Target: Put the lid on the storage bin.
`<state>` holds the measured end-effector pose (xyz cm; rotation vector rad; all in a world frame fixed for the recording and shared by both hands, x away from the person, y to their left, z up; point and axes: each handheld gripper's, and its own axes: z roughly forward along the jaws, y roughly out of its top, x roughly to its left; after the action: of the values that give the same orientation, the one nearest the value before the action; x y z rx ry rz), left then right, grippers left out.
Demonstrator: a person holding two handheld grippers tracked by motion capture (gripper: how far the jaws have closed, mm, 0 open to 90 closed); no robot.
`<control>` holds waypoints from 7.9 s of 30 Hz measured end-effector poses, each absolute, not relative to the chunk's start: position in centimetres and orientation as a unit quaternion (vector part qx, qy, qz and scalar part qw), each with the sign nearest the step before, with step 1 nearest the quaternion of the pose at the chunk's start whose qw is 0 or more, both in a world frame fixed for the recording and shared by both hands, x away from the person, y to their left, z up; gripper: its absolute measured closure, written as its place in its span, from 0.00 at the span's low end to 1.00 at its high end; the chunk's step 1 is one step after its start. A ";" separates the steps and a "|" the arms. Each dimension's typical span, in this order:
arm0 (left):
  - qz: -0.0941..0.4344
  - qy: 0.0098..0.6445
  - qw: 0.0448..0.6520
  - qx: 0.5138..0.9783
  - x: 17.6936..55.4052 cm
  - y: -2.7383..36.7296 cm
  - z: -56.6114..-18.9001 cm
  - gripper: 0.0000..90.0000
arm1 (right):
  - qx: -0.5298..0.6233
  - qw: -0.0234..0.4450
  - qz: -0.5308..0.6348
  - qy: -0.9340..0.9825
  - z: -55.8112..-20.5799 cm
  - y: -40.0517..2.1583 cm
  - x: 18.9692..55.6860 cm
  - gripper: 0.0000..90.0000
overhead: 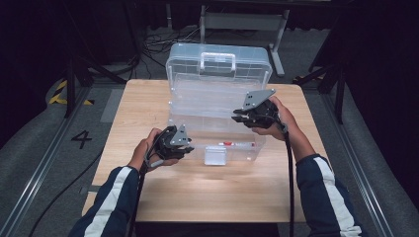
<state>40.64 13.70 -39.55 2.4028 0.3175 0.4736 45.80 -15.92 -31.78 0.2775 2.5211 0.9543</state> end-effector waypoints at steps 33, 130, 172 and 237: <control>0.219 0.264 0.428 0.836 42.9 22.7 -34.7 1.00 | 0.106 0.225 0.354 0.902 -32.4 -16.0 45.1 0.84; 0.218 0.257 0.458 0.822 45.0 20.5 -32.7 1.00 | 0.168 0.242 0.353 0.888 -33.0 -23.4 40.8 0.82; 0.215 0.244 0.425 0.845 42.1 20.7 -35.5 1.00 | 0.218 0.243 0.356 0.875 -35.5 -26.4 40.1 0.77; 0.195 0.249 0.359 0.878 39.5 21.4 -40.0 1.00 | 0.238 0.221 0.341 0.882 -38.3 -26.6 39.5 0.66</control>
<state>39.52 21.37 -39.97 2.2659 0.6414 0.5041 39.46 -26.62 -38.34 0.6571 2.4384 0.9418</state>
